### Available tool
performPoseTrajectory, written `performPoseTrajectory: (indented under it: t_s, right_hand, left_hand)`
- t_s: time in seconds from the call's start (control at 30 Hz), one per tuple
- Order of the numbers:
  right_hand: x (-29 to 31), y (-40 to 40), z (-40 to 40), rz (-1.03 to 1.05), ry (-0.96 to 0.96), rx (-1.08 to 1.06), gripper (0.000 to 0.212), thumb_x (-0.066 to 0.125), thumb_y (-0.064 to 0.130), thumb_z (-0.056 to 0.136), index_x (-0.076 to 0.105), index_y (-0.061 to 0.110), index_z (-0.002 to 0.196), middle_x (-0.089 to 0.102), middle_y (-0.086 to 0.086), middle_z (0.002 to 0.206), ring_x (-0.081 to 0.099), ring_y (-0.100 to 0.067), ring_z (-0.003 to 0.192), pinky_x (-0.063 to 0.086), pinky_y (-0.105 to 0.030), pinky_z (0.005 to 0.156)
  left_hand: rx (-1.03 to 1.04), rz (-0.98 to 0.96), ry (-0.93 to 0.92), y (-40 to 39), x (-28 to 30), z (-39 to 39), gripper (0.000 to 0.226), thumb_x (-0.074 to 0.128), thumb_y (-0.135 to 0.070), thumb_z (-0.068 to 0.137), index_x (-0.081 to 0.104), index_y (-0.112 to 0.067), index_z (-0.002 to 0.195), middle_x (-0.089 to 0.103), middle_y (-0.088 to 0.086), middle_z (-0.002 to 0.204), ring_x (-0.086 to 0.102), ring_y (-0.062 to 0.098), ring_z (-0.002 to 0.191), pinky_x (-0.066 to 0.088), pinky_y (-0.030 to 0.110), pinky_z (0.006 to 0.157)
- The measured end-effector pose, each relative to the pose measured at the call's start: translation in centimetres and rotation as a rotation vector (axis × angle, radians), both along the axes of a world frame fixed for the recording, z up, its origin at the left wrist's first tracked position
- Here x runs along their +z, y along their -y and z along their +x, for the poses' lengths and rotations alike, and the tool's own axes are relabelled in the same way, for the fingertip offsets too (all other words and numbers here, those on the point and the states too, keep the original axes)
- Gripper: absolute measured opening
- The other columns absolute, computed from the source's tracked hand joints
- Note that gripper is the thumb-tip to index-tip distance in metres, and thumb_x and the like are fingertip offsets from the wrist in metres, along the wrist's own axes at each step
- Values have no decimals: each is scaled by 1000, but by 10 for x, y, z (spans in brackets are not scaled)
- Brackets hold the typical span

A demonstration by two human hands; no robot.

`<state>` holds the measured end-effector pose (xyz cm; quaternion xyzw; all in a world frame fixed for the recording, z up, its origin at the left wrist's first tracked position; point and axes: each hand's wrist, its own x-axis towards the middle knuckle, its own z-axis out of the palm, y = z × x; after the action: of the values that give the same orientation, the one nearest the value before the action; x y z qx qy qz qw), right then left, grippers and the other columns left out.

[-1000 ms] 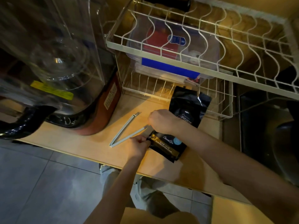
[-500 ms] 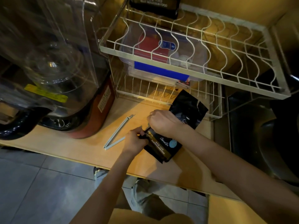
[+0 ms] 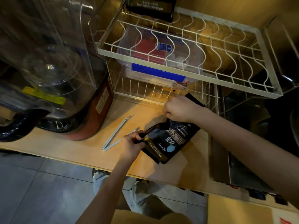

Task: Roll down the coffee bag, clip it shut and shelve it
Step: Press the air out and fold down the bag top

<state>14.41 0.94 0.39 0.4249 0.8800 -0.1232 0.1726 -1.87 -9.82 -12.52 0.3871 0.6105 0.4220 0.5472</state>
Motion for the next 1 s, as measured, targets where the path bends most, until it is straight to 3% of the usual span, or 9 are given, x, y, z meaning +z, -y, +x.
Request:
performPoseTrajectory:
  t_s: [0.23,0.43,0.6,0.73,0.8,0.87,1.0]
  right_hand:
    - [15,14,21,-109,-50,39,10,53,30,85,60,24,88,65,1,97,57,-16,90,45,-34,75]
    - [25,22,21,-94,-104,-59,10,62,30,83,64,20,86,61,3,96,53,-17,100,39,-40,96]
    - [34,23,16,-12,-172,-11,14,58,34,84,63,21,86,65,3,94,54,-15,96,30,-31,93]
    - [37,22,11,15,-148,44,16,56,34,85,64,21,88,66,2,95,53,-16,98,35,-38,97]
    - [39,22,11,30,-146,73,15,57,33,84,65,21,87,66,2,93,53,-17,96,35,-36,93]
    - [40,23,11,44,-139,97,15,57,32,84,66,21,88,66,2,93,52,-17,96,35,-35,92]
    - [42,23,11,34,-123,117,15,55,32,86,66,23,91,66,3,96,51,-16,98,34,-34,94]
  left_hand:
    - [16,21,33,6,3,-6,46,53,29,62,42,-15,52,62,15,105,58,23,100,49,46,80]
    - [43,6,91,11,4,-5,45,51,31,61,44,-13,54,60,15,108,56,25,102,47,48,83]
    - [86,-5,131,12,1,-6,45,52,32,61,50,-13,56,59,24,108,55,25,108,46,51,87]
    - [-5,91,-62,6,6,-13,37,60,27,60,56,-10,59,61,15,107,60,18,105,51,27,80]
    - [-180,141,-247,4,11,-19,29,66,18,60,59,-10,64,61,11,116,56,23,112,47,24,82]
    - [-311,158,-366,2,22,-24,23,72,6,58,60,-11,70,58,6,122,51,16,114,38,19,84]
    - [-323,316,-349,1,54,-16,25,81,-19,58,61,-22,72,53,-11,121,46,-2,116,36,5,86]
